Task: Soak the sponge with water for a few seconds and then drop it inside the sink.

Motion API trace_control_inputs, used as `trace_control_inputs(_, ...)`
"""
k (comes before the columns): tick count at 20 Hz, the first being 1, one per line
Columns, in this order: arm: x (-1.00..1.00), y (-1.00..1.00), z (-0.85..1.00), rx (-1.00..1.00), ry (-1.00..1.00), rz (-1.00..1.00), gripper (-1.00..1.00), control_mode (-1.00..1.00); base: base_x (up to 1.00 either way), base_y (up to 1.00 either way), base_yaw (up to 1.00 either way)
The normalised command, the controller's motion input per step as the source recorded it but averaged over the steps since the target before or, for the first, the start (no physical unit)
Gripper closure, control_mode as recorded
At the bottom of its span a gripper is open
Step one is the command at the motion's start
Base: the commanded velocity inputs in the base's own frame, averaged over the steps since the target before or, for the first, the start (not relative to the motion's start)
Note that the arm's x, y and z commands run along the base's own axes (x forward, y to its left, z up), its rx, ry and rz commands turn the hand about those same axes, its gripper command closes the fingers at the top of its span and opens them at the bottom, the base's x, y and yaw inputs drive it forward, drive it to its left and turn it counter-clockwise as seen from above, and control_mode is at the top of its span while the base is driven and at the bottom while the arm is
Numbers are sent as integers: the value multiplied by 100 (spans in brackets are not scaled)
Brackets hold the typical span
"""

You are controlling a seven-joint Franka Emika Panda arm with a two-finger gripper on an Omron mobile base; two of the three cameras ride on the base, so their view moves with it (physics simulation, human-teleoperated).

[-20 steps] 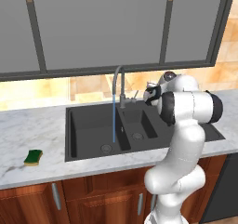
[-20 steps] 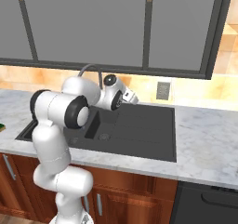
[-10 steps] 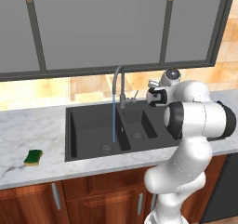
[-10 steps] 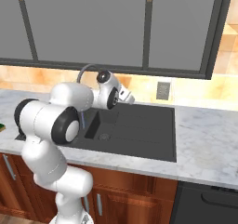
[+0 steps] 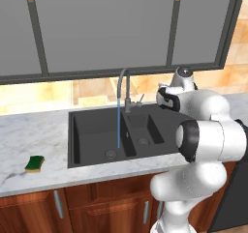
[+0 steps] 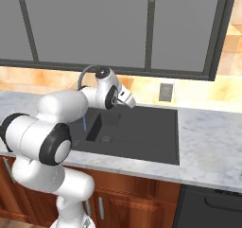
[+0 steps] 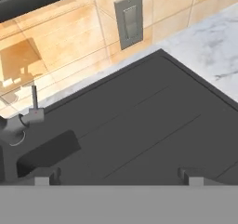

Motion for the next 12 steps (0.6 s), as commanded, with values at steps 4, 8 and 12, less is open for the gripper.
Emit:
trace_control_inputs(4, -49, 0, 40, 0, 9, 0, -100, -100, 0, 0, 0)
trace_control_inputs(8, -53, 0, 26, 0, 2, 0, -100, -100, 0, 0, 0)
trace_control_inputs(12, -34, 7, 3, 1, 3, 2, -100, -100, 0, 0, 0)
